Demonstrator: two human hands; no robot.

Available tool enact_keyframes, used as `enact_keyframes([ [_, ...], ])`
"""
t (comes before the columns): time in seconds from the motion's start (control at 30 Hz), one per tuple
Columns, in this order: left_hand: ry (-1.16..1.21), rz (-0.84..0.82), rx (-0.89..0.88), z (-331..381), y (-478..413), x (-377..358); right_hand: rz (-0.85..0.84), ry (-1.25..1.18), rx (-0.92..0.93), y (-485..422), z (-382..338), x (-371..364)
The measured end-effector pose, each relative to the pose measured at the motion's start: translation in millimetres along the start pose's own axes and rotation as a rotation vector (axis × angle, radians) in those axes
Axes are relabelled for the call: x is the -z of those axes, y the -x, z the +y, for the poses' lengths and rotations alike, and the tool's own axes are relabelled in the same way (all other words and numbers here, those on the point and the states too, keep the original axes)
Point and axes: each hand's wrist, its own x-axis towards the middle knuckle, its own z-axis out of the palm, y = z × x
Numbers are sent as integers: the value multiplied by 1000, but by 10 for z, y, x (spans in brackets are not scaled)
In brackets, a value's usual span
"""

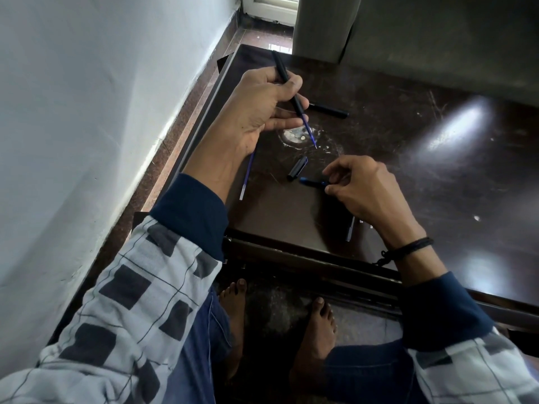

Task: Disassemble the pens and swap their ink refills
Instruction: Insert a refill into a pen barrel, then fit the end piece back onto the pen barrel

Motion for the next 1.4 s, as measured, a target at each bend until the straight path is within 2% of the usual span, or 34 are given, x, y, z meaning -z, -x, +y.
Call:
enact_keyframes([
  [0.27,-6,-1,-9,-7,-9,11,6,21,25,-8,9,-17],
  [0.5,0,-11,-1,-19,-17,13,97,86,59,6,6,-8],
  [0.83,-6,-12,-3,-14,-10,11,28,193,140,8,-31,-60],
  [1.4,-8,-14,-10,-14,1,8,-20,162,231,40,-113,-131],
])
